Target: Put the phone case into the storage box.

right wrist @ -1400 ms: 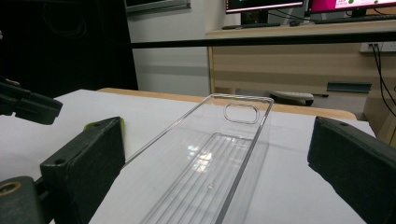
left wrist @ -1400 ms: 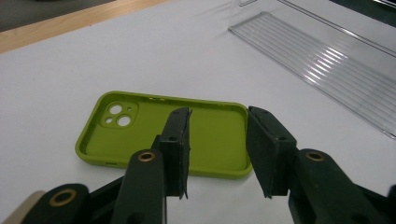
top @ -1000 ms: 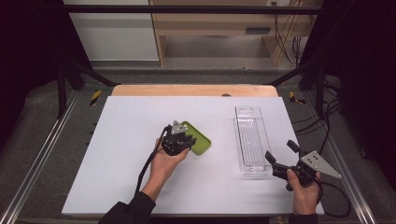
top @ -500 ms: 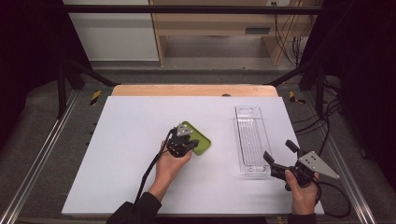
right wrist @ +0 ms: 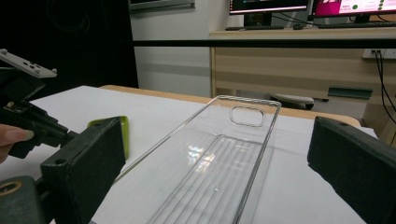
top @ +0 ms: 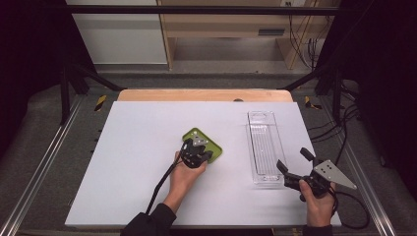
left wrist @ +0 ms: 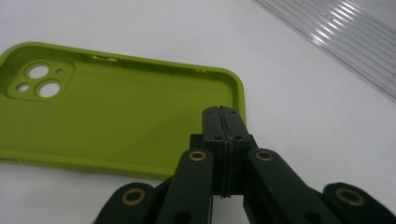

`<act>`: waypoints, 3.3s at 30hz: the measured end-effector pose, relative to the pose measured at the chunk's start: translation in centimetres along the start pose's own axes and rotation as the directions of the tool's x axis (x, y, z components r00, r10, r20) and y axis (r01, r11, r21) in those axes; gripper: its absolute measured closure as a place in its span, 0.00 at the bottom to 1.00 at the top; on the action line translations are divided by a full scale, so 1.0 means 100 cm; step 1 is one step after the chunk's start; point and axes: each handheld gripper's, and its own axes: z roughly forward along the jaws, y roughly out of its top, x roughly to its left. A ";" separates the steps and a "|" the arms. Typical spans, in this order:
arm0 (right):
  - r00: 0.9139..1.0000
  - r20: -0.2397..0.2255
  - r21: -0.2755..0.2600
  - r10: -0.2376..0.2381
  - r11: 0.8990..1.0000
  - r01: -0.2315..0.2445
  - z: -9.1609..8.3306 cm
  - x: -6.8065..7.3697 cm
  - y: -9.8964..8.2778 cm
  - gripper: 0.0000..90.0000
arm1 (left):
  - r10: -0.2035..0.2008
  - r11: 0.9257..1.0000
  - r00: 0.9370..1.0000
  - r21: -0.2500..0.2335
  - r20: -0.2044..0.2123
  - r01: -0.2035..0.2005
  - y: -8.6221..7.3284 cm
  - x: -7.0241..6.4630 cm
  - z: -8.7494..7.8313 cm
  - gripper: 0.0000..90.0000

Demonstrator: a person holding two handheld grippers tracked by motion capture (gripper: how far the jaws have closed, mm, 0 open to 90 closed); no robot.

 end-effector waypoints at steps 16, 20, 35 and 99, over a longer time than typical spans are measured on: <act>1.000 -0.005 -0.001 -0.010 1.000 0.010 0.000 0.006 0.001 0.05 | -0.045 0.999 0.994 0.017 0.096 0.044 -0.019 -0.014 -0.008 1.00; 1.000 -0.007 -0.003 -0.011 1.000 0.011 0.001 0.007 0.001 0.05 | -0.033 0.999 0.994 0.020 0.105 0.031 -0.025 -0.025 -0.014 1.00; 1.000 -0.003 -0.001 -0.015 1.000 0.015 0.001 0.008 0.001 0.05 | 0.022 0.999 0.989 0.026 0.145 -0.026 -0.047 -0.078 -0.031 1.00; 0.978 -0.117 0.174 -0.172 0.966 0.190 0.030 0.071 0.083 0.04 | -0.024 0.910 0.966 -0.405 -0.257 -0.085 -0.059 0.042 -0.176 0.78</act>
